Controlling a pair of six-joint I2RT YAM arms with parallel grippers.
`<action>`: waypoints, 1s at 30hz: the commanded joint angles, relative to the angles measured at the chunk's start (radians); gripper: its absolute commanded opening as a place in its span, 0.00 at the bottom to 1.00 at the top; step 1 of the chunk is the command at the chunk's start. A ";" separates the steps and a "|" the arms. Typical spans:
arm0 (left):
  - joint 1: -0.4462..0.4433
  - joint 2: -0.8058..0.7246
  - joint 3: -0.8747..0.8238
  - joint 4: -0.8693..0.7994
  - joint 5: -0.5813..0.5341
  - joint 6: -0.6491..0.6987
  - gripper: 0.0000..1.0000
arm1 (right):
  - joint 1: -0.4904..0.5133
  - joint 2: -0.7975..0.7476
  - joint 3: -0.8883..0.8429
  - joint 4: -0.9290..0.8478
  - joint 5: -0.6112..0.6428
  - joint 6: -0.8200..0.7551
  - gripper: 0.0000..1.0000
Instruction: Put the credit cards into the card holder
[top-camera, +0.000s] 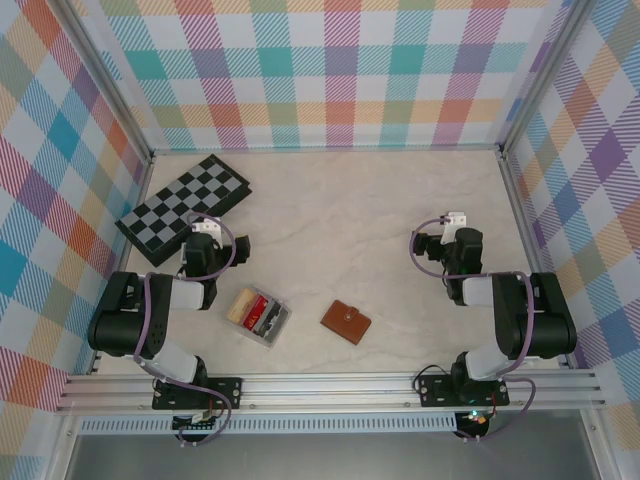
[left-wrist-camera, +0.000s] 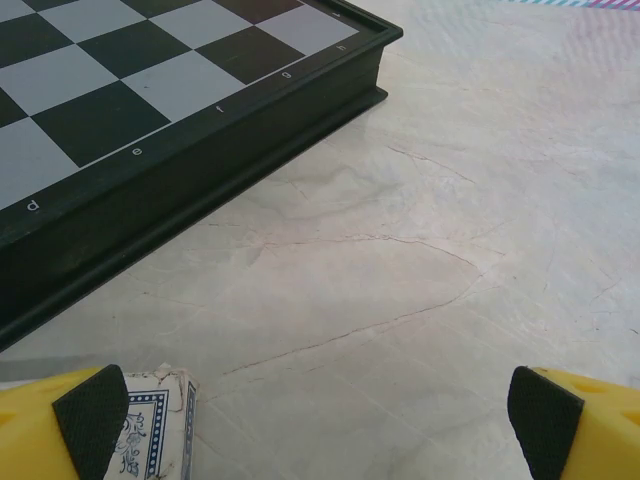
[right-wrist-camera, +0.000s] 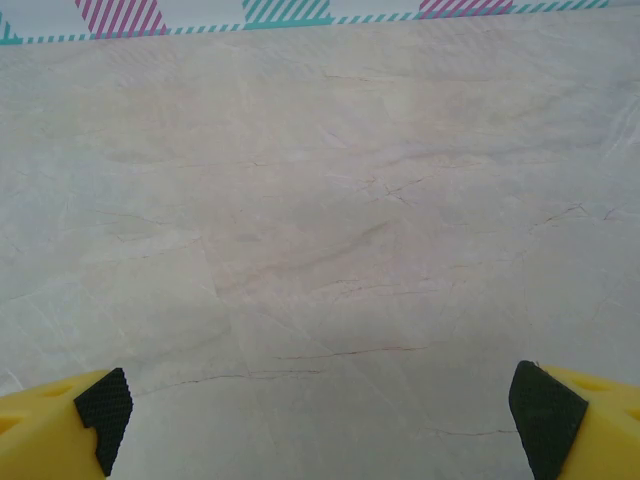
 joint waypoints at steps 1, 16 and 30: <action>0.012 0.004 0.022 0.009 0.009 0.016 1.00 | -0.007 -0.001 0.020 0.007 -0.024 -0.006 1.00; 0.012 -0.004 0.009 0.028 0.019 0.019 1.00 | -0.018 -0.001 0.023 0.001 -0.040 0.000 1.00; 0.027 -0.600 0.113 -0.550 -0.072 -0.138 1.00 | -0.017 -0.265 0.429 -0.972 -0.302 0.255 1.00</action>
